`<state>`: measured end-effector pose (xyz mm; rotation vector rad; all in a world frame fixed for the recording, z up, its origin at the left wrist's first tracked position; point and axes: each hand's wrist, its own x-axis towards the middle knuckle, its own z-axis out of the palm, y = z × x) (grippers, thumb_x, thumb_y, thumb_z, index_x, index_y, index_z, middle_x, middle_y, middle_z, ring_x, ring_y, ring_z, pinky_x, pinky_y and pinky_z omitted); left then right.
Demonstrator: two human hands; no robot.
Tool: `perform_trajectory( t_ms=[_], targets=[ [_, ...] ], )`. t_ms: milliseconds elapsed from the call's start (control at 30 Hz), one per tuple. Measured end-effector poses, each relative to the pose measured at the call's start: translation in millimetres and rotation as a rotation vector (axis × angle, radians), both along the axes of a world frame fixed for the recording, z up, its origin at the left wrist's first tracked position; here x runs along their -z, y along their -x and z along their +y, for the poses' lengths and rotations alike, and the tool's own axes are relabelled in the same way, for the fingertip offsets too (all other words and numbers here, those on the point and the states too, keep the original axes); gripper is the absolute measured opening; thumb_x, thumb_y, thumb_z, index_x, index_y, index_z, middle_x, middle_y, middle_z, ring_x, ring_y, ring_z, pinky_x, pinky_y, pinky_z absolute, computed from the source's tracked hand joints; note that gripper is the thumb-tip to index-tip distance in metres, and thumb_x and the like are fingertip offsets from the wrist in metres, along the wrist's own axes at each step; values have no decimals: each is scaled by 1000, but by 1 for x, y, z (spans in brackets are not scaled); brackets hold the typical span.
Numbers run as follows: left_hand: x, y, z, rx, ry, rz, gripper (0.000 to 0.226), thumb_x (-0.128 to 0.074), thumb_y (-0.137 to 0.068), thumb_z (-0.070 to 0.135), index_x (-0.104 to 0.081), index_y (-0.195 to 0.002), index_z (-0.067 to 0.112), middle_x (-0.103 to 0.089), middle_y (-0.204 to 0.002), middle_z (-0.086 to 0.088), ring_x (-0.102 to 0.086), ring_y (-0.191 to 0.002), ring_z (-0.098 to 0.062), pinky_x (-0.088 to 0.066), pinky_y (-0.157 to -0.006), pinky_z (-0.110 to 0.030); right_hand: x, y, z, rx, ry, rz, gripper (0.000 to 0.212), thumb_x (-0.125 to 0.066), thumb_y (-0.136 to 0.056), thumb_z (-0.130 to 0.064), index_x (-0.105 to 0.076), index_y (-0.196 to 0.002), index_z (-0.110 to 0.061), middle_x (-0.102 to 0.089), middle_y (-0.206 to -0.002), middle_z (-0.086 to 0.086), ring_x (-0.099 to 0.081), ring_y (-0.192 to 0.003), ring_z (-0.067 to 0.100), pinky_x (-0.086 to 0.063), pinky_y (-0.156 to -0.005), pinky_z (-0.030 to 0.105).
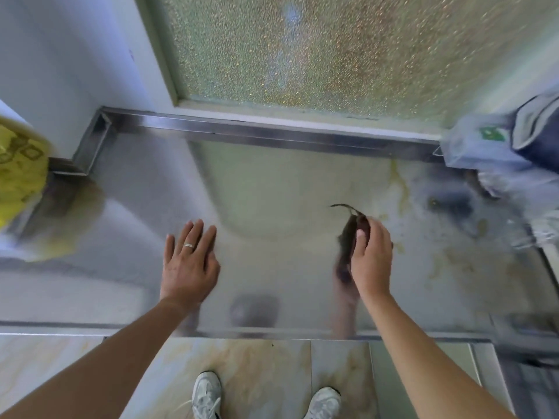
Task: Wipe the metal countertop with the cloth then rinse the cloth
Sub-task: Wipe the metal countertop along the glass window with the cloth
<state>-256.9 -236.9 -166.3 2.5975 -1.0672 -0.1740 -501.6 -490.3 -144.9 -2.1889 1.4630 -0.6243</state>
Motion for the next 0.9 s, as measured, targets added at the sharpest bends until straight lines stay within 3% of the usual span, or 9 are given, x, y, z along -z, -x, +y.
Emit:
perform_trajectory(
  t_ms=[133,233,567,733,900],
  targets=[
    [-6,22,-24,9,-28,-4,58,-36,-93,33,-51,-148,22,-38,-162,-9,-23,-154,-26,-9,-126,-50,9,12,71,-390,164,116,41,-51,-104,-30,-57,-142,-14,-50,-153,8,-47,-142,25,-40,-113,40],
    [-3,44,-64,77,-45,36,60,-33,-95,35,-41,-154,29,-26,-167,-5,-13,-157,-23,-6,-125,-52,29,16,95,-602,198,244,50,-48,-104,-40,-49,-150,-21,-37,-163,3,-27,-155,21,-34,-119,47],
    [17,58,-198,-47,-62,100,63,-9,-98,45,-13,-160,41,-2,-172,0,14,-157,-16,8,-124,-57,46,-28,1,-471,184,275,49,-41,-106,-42,-44,-153,-26,-31,-166,-1,-17,-157,16,-25,-124,45],
    [24,57,-235,-95,-108,55,63,-13,-99,47,-6,-161,39,2,-172,-2,18,-156,-26,6,-123,-61,45,-59,-62,-373,173,290,49,-37,-106,-45,-46,-151,-26,-32,-166,-1,-21,-157,18,-23,-125,45],
    [27,53,-253,-121,-107,38,63,-17,-100,50,-5,-161,40,3,-171,0,20,-155,-26,4,-123,-63,47,-82,-121,-393,160,311,53,-31,-106,-49,-43,-153,-26,-31,-167,-1,-19,-157,18,-20,-126,45]
  ],
)
